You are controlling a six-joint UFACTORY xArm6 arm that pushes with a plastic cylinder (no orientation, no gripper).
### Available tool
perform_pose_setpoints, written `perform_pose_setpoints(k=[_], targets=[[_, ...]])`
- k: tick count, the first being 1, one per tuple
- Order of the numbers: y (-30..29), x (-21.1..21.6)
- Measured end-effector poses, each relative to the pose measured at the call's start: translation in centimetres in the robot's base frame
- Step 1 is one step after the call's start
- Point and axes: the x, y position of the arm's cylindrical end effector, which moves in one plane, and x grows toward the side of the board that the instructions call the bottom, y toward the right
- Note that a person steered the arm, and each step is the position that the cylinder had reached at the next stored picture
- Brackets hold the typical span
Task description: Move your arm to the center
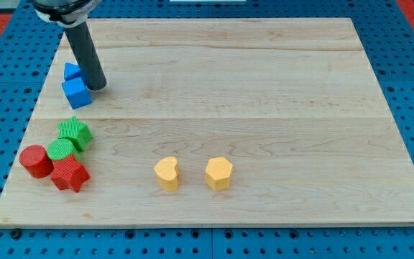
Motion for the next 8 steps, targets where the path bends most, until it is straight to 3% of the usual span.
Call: perform_pose_setpoints(k=[4, 5, 8], targets=[[1.7, -2.3], [9.4, -2.4], [16.5, -2.7]])
